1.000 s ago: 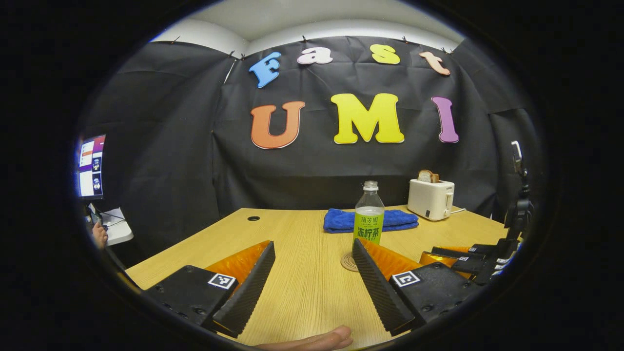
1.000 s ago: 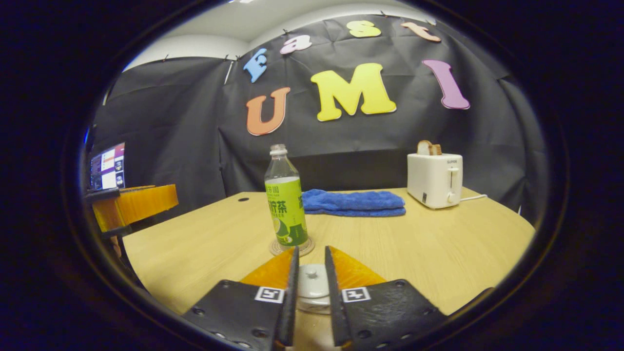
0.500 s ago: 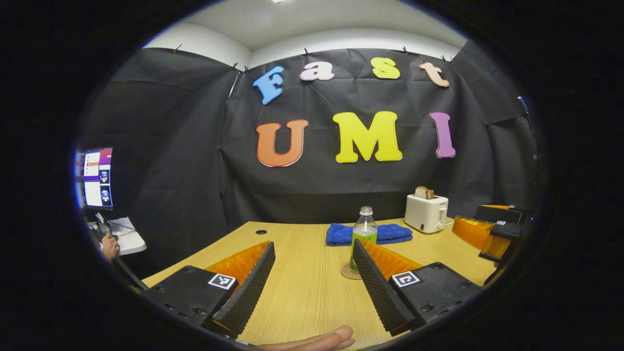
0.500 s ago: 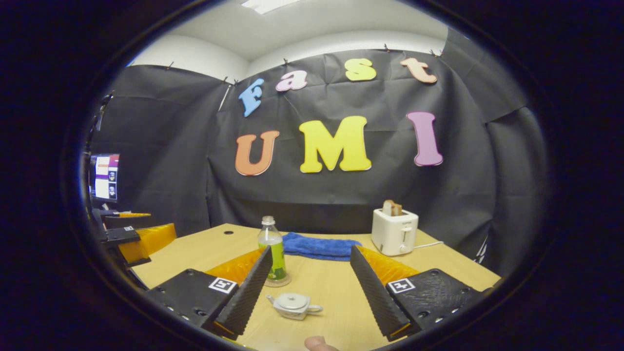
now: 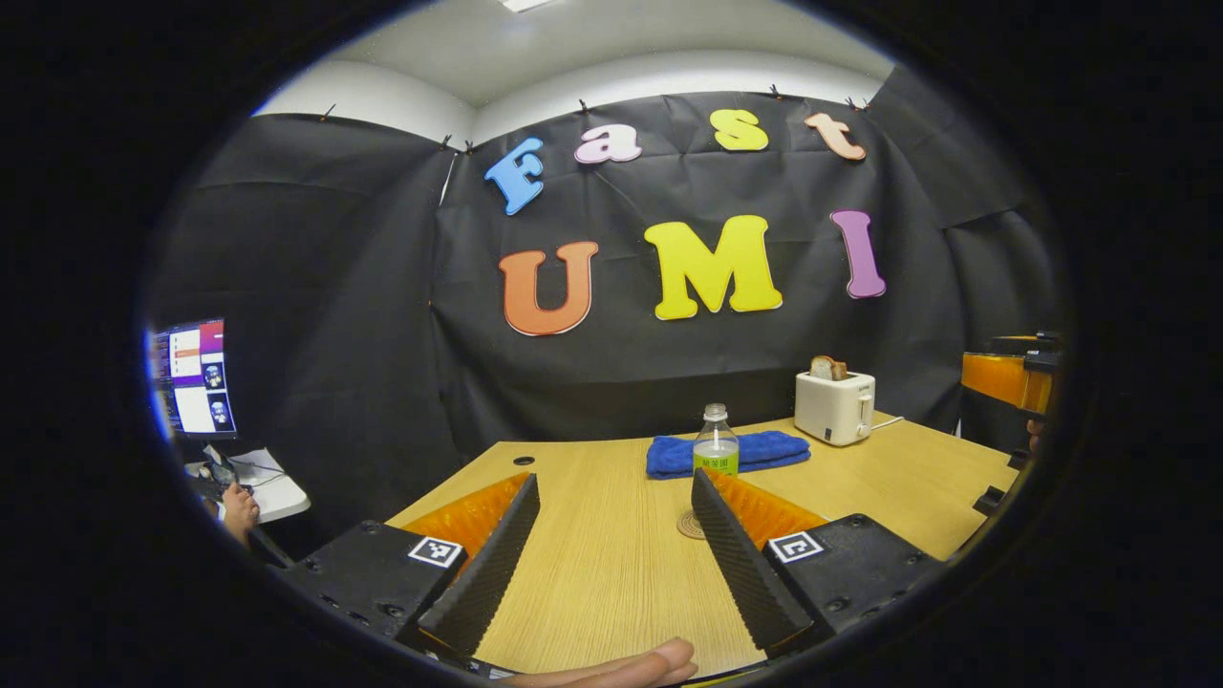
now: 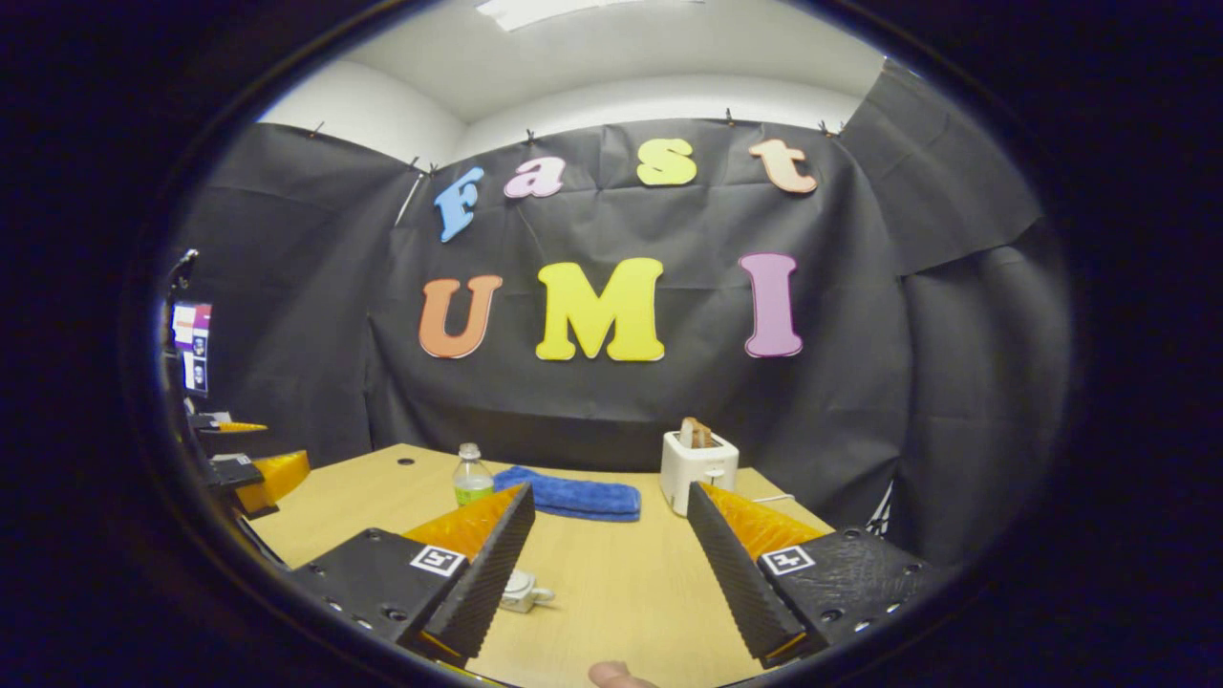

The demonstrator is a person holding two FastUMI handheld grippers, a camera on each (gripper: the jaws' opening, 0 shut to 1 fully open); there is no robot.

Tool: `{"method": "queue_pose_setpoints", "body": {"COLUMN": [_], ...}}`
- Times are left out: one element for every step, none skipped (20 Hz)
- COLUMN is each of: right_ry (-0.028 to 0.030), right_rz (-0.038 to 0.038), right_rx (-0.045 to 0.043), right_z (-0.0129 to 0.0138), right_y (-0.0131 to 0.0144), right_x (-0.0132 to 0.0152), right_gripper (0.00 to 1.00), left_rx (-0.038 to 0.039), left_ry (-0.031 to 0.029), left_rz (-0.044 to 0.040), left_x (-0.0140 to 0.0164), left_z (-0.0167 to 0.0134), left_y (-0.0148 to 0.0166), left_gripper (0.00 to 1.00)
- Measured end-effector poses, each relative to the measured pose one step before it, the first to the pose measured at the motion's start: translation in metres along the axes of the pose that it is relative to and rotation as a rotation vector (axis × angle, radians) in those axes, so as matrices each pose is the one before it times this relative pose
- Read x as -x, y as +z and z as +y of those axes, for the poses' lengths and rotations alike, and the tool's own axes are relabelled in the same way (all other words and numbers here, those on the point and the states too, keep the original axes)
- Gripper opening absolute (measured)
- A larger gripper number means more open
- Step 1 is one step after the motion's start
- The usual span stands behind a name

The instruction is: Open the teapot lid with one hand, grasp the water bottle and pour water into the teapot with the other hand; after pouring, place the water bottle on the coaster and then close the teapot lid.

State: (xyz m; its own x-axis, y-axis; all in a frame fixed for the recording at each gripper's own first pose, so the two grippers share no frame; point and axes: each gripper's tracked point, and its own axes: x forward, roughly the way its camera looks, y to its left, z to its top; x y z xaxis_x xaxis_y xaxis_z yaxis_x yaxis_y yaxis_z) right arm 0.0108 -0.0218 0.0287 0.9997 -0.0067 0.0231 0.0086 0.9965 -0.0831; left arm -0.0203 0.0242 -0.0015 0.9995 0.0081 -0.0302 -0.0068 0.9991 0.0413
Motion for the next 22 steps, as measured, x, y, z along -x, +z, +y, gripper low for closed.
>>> {"method": "queue_pose_setpoints", "body": {"right_ry": [-0.01357, -0.01215, -0.00092, -0.00156, 0.00515, 0.00688, 0.01007, 0.00985, 0.00589, 0.00479, -0.00146, 0.00059, 0.00295, 0.00148, -0.00111, 0.00043, 0.00311, 0.00232, 0.00316, 0.00128, 0.00351, 0.00342], "right_rz": [0.01452, 0.00519, 0.00008, 0.0067, 0.01672, 0.0217, 0.01556, 0.00812, 0.0041, 0.00228, 0.00218, 0.00201, 0.00149, 0.00088, 0.0022, 0.00063, 0.00232, 0.00306, -0.00016, -0.00078, -0.00261, -0.00435], "right_rx": [0.01148, 0.01448, 0.01279, 0.01381, 0.00194, -0.00515, -0.00712, -0.00354, 0.00008, 0.00679, 0.00664, 0.00183, -0.0023, -0.00412, -0.00076, 0.00055, 0.00263, 0.0037, 0.00412, 0.00452, 0.0049, 0.00356], "right_z": [-0.00291, -0.00316, 0.00131, 0.00201, 0.00202, 0.00342, 0.00336, 0.00304, 0.00136, 0.0012, -0.00006, 0.00047, 0.00153, 0.00064, -0.0001, 0.00091, 0.00084, 0.00199, 0.00108, 0.00091, 0.00129, 0.00172], "right_y": [-0.00676, -0.00581, -0.00485, -0.00864, -0.00928, -0.00843, -0.00608, -0.00413, -0.00381, -0.00227, -0.00279, -0.00147, -0.00086, 0.00057, -0.0015, 0.00043, 0.00013, -0.00098, -0.00021, 0.00073, 0.00026, 0.00103], "right_x": [0.00092, -0.00074, -0.00046, -0.00344, -0.00281, -0.00217, -0.00159, -0.00127, -0.00053, -0.00018, -0.00159, 0.00061, -0.00144, -0.00065, 0.00034, 0.00046, -0.00039, 0.00018, 0.00074, 0.00102, 0.00049, 0.00091], "right_gripper": [0.96, 0.96, 0.96, 0.96, 0.96, 0.96, 0.96, 0.96, 0.96, 0.98, 0.95, 0.95, 0.95, 0.96, 0.98, 0.96, 0.96, 0.95, 0.97, 0.95, 0.95, 0.97], "left_rx": [-0.00053, 0.00091, -0.00135, 0.0009, 0.00059, 0.00011, -0.00114, -0.00408, -0.00486, -0.0014, 0.00256, 0.00718, 0.00789, 0.00738, 0.00619, 0.00414, 0.00248, 0.00068, -0.0021, -0.00183, 0.00105, 0.00234], "left_ry": [0.00424, -0.00655, -0.0233, -0.02728, -0.00565, 0.0025, 0.00225, -0.00081, 0.00039, 0.00363, 0.00333, 0.00306, 0.00227, 0.00545, 0.00574, 0.00289, 0.00237, 0.00291, 0.00062, -0.00111, -0.00105, -0.00054], "left_rz": [0.00233, -0.00043, -0.00344, -0.00552, -0.00652, -0.00645, 0.00195, 0.00617, 0.00745, 0.0056, 0.00783, 0.00216, 0.00239, 0.00116, -0.00046, 0.00201, -0.00074, -0.00153, 0.00007, 0.00017, 0.00063, -0.00298], "left_x": [0.00039, -0.00002, 0.0001, 0.00019, -0.00054, -0.00088, -0.00138, -0.00085, -0.00088, -0.00149, -0.00114, -0.00002, -0.00039, -0.00014, 0.00031, -0.00059, 0.00071, 0.00085, -0.00036, 0.00057, -0.00054, 0.00082], "left_z": [0.00185, -0.00099, -0.00536, -0.00501, 0.00105, 0.00086, 0.00105, -0.00126, -0.00091, 0.00071, 0.00192, 0.00159, 0.00164, 0.00113, 0.00237, 0.00131, 0.00079, 0.0012, -0.00049, -0.0012, -0.00026, -0.00006], "left_y": [-0.00044, 0.00092, 0.0, 0.00095, 0.00124, 0.00139, -0.00144, -0.00264, -0.00241, -0.0019, -0.0013, 0.00027, 0.00007, 0.00007, -0.00012, 0.00001, -0.00016, 0.00085, 0.00041, -0.00094, 0.00042, 0.00077], "left_gripper": [1.0, 1.0, 1.0, 1.0, 1.0, 1.0, 1.0, 1.0, 1.0, 1.0, 1.0, 1.0, 1.0, 1.0, 1.0, 1.0, 1.0, 1.0, 1.0, 1.0, 1.0, 1.0]}}
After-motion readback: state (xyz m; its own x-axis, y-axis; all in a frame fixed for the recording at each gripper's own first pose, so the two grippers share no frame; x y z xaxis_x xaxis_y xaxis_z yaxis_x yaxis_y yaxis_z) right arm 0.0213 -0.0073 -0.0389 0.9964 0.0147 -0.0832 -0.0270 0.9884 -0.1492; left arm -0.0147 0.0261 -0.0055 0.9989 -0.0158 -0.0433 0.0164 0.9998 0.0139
